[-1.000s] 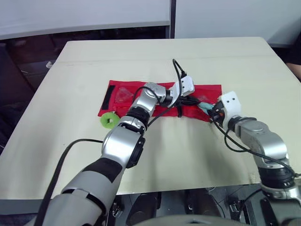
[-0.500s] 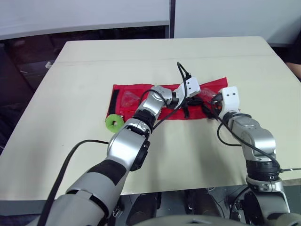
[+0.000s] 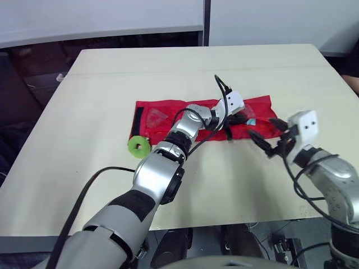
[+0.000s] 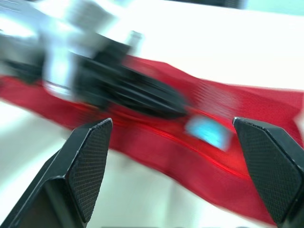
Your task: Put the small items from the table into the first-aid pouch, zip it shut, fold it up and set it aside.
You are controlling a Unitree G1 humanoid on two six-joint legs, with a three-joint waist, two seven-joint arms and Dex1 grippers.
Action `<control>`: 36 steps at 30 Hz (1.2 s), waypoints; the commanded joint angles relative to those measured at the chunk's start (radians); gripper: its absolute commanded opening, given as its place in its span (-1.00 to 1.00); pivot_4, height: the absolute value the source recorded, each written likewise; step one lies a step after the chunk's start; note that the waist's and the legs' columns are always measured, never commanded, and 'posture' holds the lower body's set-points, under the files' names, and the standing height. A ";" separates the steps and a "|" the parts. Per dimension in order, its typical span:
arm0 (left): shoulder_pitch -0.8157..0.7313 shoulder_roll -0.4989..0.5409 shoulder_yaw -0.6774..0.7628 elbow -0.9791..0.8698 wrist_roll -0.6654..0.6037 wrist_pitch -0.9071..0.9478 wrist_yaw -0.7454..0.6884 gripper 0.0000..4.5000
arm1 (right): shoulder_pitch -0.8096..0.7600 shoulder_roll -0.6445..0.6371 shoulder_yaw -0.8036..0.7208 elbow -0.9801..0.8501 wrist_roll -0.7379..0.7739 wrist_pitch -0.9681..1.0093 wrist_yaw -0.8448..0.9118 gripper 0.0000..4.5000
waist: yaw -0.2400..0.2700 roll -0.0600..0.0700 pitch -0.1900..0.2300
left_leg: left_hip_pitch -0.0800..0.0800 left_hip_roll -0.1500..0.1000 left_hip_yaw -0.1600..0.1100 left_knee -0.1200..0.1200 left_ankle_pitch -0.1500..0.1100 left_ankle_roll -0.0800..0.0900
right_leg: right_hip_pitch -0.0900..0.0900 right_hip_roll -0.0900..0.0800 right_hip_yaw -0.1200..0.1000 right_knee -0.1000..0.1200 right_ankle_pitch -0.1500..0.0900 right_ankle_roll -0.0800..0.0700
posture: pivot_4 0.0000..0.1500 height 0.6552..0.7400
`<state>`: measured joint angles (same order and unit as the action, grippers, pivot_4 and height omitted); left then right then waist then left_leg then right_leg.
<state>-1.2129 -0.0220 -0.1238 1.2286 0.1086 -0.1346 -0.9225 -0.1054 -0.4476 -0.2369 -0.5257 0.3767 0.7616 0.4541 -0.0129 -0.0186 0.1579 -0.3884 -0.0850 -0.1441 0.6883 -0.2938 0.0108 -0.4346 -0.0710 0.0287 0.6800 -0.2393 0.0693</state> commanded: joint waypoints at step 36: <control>0.652 0.801 0.244 -1.487 -0.728 0.804 -0.494 1.00 | -0.105 0.030 -0.047 0.365 0.095 -0.081 -0.005 -0.97 | -0.025 0.006 0.000 | 0.006 0.003 0.005 -0.005 0.000 0.000 | 0.001 0.001 0.008 -0.001 0.000 -0.001 | 1.00 0.93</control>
<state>-0.5656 0.7615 0.0952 -0.2146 -0.5934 0.6704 -1.4436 -0.2194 -0.3857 -0.2727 -0.1112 0.4778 0.6892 0.4516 -0.0381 -0.0130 0.1582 -0.3827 -0.0819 -0.1385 0.6837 -0.2939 0.0109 -0.4332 -0.0702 0.0370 0.6789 -0.2394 0.0687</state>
